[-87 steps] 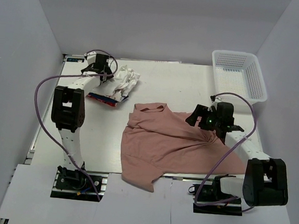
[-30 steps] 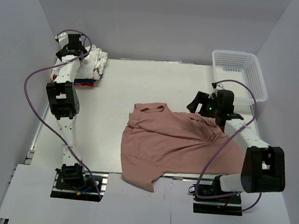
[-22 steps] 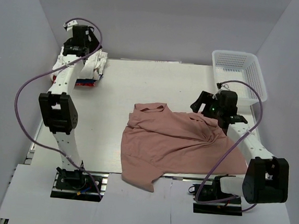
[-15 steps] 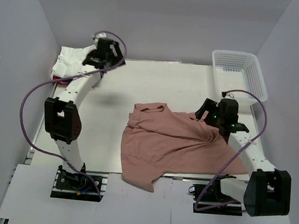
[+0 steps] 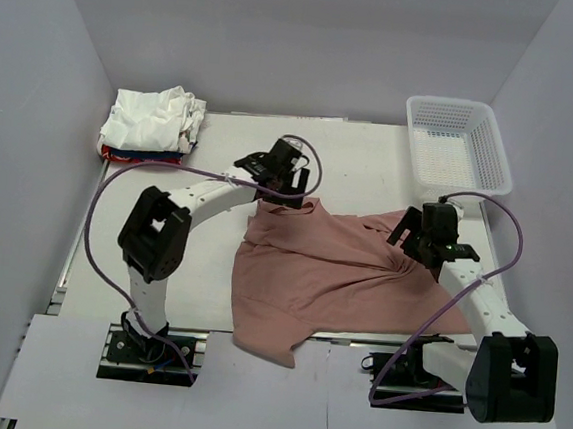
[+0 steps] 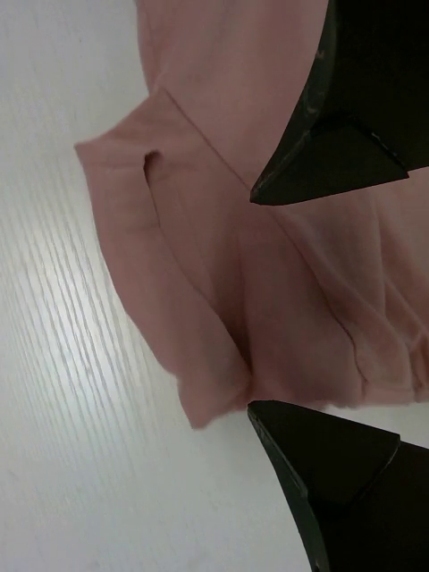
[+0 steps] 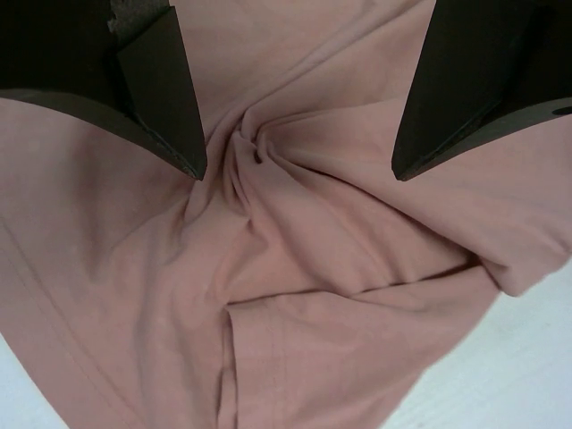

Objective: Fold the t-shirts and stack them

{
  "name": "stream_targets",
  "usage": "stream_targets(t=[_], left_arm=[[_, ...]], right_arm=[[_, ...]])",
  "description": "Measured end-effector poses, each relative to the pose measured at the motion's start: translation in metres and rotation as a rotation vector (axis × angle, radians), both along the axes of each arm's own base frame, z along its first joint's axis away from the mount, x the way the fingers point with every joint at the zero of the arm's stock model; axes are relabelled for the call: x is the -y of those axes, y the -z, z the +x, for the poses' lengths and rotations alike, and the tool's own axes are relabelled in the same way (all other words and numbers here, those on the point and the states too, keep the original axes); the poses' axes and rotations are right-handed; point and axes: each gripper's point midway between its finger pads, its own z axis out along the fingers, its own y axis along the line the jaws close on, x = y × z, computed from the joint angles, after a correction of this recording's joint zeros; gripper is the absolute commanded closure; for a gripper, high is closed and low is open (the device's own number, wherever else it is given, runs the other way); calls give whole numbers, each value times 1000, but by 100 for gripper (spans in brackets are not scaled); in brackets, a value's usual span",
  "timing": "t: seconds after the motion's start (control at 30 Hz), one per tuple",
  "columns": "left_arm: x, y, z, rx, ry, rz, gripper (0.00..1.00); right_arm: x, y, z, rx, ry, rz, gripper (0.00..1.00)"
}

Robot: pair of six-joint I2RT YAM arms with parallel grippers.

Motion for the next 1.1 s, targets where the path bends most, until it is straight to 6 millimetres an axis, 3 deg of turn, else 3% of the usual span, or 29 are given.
stream_targets(t=[0.23,0.33,0.37,0.43,0.5,0.57,0.6,0.67,0.9,1.0,1.1], left_arm=[[57,35,20,3,150,37,0],[68,58,30,-20,174,54,11],[71,64,33,-23,180,59,24],[75,71,40,-20,189,69,39],[79,67,43,-11,201,60,62],[79,66,44,-8,204,61,76],[79,66,44,-6,205,63,90],[78,65,45,-3,196,66,100],[59,57,48,30,132,89,100],[40,42,36,49,102,89,100],[19,15,17,88,67,67,100]], right_arm=[[12,7,-7,-39,41,-28,10],[21,8,-8,-45,72,-42,10],[23,8,-8,-48,81,-46,10],[28,11,-8,-58,97,-51,10],[32,15,-9,-75,109,-56,10],[35,18,-11,-90,117,-57,10],[36,19,-11,-96,117,-56,10],[35,21,-11,-101,102,-54,10],[28,20,-9,-98,15,-51,10],[23,24,-5,-101,-9,-38,10],[17,26,4,-101,-31,-12,10]])
